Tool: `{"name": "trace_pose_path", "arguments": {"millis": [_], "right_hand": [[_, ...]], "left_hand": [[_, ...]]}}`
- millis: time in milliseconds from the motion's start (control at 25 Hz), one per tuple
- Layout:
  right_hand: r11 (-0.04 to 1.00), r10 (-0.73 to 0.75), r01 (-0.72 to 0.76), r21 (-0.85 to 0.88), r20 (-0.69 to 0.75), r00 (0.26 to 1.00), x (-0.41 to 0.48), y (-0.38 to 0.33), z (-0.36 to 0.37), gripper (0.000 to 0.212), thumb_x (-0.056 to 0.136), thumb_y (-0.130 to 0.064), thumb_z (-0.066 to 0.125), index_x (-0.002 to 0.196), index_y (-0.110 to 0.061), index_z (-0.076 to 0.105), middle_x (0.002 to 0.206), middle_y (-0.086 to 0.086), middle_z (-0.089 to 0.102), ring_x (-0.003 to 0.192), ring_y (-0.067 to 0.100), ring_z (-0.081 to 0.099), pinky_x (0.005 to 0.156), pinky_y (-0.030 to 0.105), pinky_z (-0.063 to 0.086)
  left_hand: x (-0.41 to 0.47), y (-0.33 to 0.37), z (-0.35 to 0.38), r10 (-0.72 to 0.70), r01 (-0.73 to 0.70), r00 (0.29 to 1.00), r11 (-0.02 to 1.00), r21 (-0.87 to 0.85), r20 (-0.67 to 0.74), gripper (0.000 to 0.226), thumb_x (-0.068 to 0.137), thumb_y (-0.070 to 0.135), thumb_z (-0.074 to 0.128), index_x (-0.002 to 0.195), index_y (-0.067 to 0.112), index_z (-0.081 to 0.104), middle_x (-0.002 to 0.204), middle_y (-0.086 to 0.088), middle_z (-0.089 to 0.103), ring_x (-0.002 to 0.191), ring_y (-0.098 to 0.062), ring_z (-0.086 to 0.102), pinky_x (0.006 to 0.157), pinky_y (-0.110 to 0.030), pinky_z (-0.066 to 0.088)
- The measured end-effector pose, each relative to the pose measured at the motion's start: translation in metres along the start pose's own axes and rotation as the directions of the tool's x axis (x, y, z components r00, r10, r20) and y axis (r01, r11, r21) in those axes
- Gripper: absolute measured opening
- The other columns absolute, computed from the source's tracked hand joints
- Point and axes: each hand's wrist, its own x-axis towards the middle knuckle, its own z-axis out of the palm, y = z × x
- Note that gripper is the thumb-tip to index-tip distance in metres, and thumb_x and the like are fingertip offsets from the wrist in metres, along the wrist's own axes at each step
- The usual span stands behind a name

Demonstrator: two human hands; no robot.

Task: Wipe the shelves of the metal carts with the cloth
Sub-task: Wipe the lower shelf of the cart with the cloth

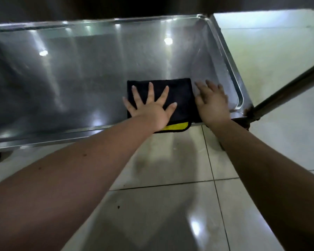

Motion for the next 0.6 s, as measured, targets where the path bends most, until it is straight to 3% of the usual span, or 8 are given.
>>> {"name": "trace_pose_path", "arguments": {"millis": [120, 240, 400, 600], "right_hand": [[0.969, -0.169, 0.186, -0.165, 0.116, 0.979, 0.001, -0.073, 0.022, 0.058, 0.097, -0.055, 0.034, 0.151, -0.043, 0.019, 0.164, 0.004, 0.001, 0.146, 0.044, -0.01, 0.115, 0.061, -0.004], [0.925, -0.184, 0.271, -0.267, 0.311, 0.932, -0.011, -0.113, 0.053, 0.067, 0.091, -0.072, 0.02, 0.148, -0.053, -0.01, 0.16, -0.002, -0.024, 0.141, 0.043, -0.029, 0.105, 0.071, -0.015], [0.919, -0.147, 0.235, -0.316, 0.279, 0.949, 0.01, -0.052, 0.036, 0.068, 0.084, -0.082, 0.012, 0.142, -0.06, -0.016, 0.16, -0.006, -0.024, 0.143, 0.039, -0.026, 0.108, 0.07, -0.013], [0.936, 0.066, 0.004, -0.352, 0.186, 0.98, 0.022, 0.042, -0.008, 0.069, 0.083, -0.083, 0.014, 0.143, -0.061, -0.011, 0.162, -0.006, -0.016, 0.146, 0.037, -0.017, 0.113, 0.063, -0.01]], "left_hand": [[0.003, -0.051, -0.015, -0.049, 0.048, 0.981, 0.999, -0.009, -0.19, 0.056, 0.099, 0.059, 0.018, 0.15, 0.049, -0.004, 0.162, 0.001, -0.017, 0.144, -0.039, -0.025, 0.114, -0.062, -0.012], [0.005, -0.087, -0.007, -0.091, 0.085, 0.953, 0.996, -0.034, -0.287, 0.054, 0.103, 0.047, 0.02, 0.154, 0.041, 0.002, 0.163, -0.002, -0.011, 0.145, -0.037, -0.022, 0.116, -0.058, -0.011], [0.014, -0.08, 0.014, 0.084, -0.069, 0.922, 0.996, 0.053, -0.377, 0.058, 0.101, 0.049, 0.023, 0.154, 0.038, 0.003, 0.164, 0.001, -0.003, 0.149, -0.029, -0.015, 0.117, -0.052, -0.012], [0.046, -0.04, 0.005, 0.25, -0.203, 0.887, 0.966, 0.157, -0.388, 0.059, 0.098, 0.055, 0.024, 0.153, 0.042, 0.007, 0.164, 0.004, -0.003, 0.149, -0.026, -0.014, 0.117, -0.056, -0.011]]}}
